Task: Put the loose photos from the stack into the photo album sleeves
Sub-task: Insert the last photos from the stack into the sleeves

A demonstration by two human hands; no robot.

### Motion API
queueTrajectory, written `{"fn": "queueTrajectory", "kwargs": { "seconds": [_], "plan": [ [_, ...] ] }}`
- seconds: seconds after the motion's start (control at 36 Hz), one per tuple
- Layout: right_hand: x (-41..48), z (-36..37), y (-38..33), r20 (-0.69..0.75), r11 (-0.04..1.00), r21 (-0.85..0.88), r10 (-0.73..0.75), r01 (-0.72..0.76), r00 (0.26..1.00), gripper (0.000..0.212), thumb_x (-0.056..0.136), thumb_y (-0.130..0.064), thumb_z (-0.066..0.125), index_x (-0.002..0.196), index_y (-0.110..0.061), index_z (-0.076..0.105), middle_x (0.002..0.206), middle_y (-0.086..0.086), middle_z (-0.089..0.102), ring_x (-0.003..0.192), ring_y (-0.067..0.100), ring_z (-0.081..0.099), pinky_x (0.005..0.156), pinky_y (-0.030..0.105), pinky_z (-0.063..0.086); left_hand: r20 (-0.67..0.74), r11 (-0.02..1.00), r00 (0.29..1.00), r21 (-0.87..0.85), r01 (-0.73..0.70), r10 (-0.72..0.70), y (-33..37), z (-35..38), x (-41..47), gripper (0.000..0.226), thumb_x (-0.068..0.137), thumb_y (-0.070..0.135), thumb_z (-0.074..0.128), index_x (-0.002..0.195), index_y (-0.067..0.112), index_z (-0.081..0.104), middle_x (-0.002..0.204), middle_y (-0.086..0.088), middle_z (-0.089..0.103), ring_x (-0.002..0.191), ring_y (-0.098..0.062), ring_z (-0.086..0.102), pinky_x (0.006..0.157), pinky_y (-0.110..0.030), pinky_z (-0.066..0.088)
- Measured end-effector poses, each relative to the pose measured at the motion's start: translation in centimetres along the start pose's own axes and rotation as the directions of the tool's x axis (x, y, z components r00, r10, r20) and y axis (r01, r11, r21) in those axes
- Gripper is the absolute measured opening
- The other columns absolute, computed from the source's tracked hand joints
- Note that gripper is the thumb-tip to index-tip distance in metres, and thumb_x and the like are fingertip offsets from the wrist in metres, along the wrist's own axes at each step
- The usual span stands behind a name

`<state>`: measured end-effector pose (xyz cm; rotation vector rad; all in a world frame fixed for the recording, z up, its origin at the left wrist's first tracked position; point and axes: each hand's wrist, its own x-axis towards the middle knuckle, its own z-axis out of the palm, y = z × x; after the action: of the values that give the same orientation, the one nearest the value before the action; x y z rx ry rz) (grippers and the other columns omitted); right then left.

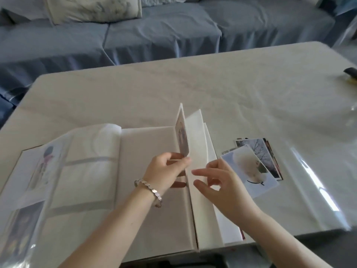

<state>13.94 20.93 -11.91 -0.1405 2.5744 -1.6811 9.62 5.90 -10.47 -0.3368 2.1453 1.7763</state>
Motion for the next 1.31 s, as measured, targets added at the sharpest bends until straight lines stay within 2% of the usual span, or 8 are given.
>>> {"fn": "queueTrajectory", "kwargs": {
  "seconds": [0.53,0.69,0.81,0.86,0.94,1.11,1.19,1.31],
  "plan": [
    [-0.6,-1.1,2.0,-0.075,0.929,0.257,0.295,-0.267,0.953,0.012,0.089,-0.022,0.060,0.090,-0.032,0.066,0.087,-0.006,0.068,0.071,0.006,0.060,0.058,0.007,0.043,0.160,0.883,0.975,-0.423,0.206,-0.152,-2.7,-3.0,-0.5,0.036,0.057,0.034,0.072,0.083,0.009,0.073,0.084,-0.012,0.069,0.069,-0.020,0.068,0.057,-0.027,0.056],
    [-0.8,-1.6,1.9,0.076,0.920,0.238,0.301,-0.311,0.951,0.051,0.077,-0.058,0.046,0.062,-0.014,0.066,0.052,0.005,0.053,0.047,0.009,0.047,0.052,0.015,0.039,-0.167,0.998,0.984,0.007,-0.066,0.066,-2.8,-2.4,-0.3,0.029,0.087,0.022,0.063,0.067,0.002,0.071,0.057,-0.009,0.054,0.059,-0.021,0.055,0.063,-0.029,0.048],
    [-0.4,-1.8,3.5,-0.019,0.939,0.026,0.342,-0.342,0.939,0.044,0.090,-0.029,0.058,0.051,-0.011,0.045,0.049,0.000,0.038,0.046,0.009,0.035,0.050,0.018,0.029,-0.187,0.864,0.908,0.425,-0.269,0.375,-3.4,-2.9,-0.5,0.025,0.089,0.005,0.055,0.066,-0.005,0.056,0.049,-0.003,0.043,0.047,-0.006,0.036,0.047,-0.016,0.026],
    [-0.4,-1.9,3.8,-0.060,0.939,-0.052,0.337,-0.340,0.940,0.042,0.088,-0.023,0.062,0.050,-0.011,0.050,0.074,-0.002,0.060,0.071,0.009,0.055,0.064,0.020,0.037,-0.214,0.851,0.904,0.468,-0.238,0.370,-4.0,-3.4,-0.4,0.009,0.089,0.004,0.054,0.087,0.006,0.062,0.063,-0.007,0.062,0.052,-0.009,0.046,0.053,-0.020,0.035],
    [-0.6,-1.7,3.3,-0.110,0.935,-0.162,0.301,-0.316,0.947,0.034,0.083,-0.028,0.068,0.051,-0.025,0.056,0.127,-0.009,0.049,0.120,0.011,0.042,0.088,0.021,0.026,-0.286,0.893,0.919,0.432,-0.130,0.272,-5.2,-4.4,-0.5,0.051,0.087,0.002,0.057,0.133,0.020,0.045,0.088,-0.003,0.068,0.073,-0.022,0.062,0.069,-0.034,0.051],
    [-0.2,-0.9,0.3,-0.047,0.975,0.031,0.221,-0.220,0.974,0.020,0.078,-0.041,0.065,0.061,-0.030,0.063,0.075,-0.022,0.063,0.068,-0.008,0.061,0.064,0.008,0.042,-0.272,0.693,0.795,0.680,-0.240,0.543,-5.5,-4.9,-1.3,0.046,0.079,0.000,0.069,0.122,0.009,0.057,0.129,-0.011,0.053,0.123,-0.027,0.049,0.100,-0.030,0.037],
    [-0.4,0.0,-1.4,0.146,0.977,0.125,0.152,-0.171,0.978,0.027,0.071,-0.063,0.047,0.082,-0.044,0.063,0.079,-0.034,0.064,0.080,-0.012,0.062,0.069,0.009,0.047,-0.214,0.892,0.912,0.373,-0.254,0.349,-3.5,-3.9,-2.1,0.021,0.083,0.048,0.062,0.100,0.037,0.057,0.102,0.022,0.060,0.095,0.009,0.060,0.078,-0.004,0.043],
    [-1.0,1.1,-1.6,0.402,0.980,0.083,0.133,-0.181,0.906,0.036,0.083,-0.057,0.045,0.111,-0.041,0.060,0.100,-0.037,0.057,0.103,-0.015,0.054,0.086,0.004,0.041,-0.022,0.999,1.000,-0.050,-0.001,0.000,-2.5,-3.3,-1.1,0.058,0.064,0.065,0.068,0.107,0.027,0.059,0.098,0.006,0.069,0.087,-0.007,0.067,0.068,-0.023,0.052]
  ]
}}
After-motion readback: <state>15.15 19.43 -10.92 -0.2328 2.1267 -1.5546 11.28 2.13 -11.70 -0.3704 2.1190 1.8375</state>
